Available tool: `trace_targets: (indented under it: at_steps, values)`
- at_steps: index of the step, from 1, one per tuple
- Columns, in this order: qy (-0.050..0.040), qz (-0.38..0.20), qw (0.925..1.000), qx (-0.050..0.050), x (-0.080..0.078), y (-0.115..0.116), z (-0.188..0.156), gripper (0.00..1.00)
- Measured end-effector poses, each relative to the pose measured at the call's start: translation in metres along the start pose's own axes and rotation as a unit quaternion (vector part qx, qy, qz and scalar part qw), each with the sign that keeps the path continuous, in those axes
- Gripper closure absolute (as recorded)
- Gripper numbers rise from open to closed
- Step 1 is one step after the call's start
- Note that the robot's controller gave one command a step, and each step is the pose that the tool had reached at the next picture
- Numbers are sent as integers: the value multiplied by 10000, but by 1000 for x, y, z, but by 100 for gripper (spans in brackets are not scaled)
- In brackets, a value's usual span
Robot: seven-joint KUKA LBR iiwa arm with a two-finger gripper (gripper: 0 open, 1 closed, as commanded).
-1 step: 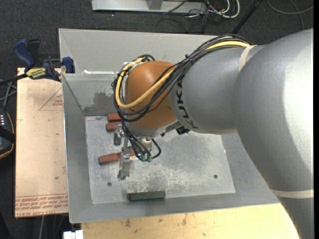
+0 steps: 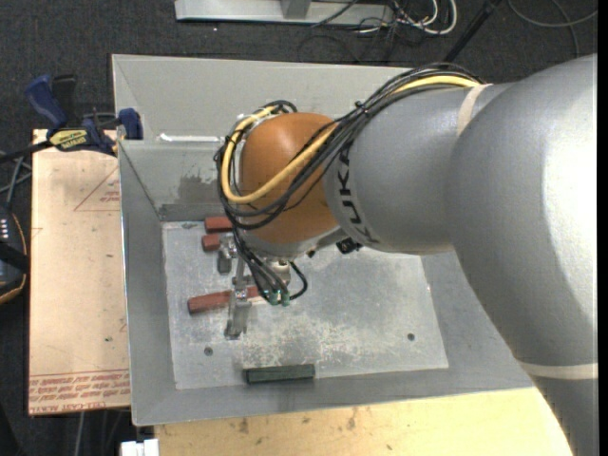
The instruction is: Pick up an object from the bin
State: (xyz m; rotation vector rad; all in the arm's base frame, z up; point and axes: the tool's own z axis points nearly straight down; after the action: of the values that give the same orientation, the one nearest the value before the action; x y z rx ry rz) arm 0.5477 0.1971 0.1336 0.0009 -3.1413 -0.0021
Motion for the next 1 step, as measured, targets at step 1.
trace_targets:
  at_steps: [1]
  values:
    - [-5,-1429,9897,-2,-46,-6,63,100]
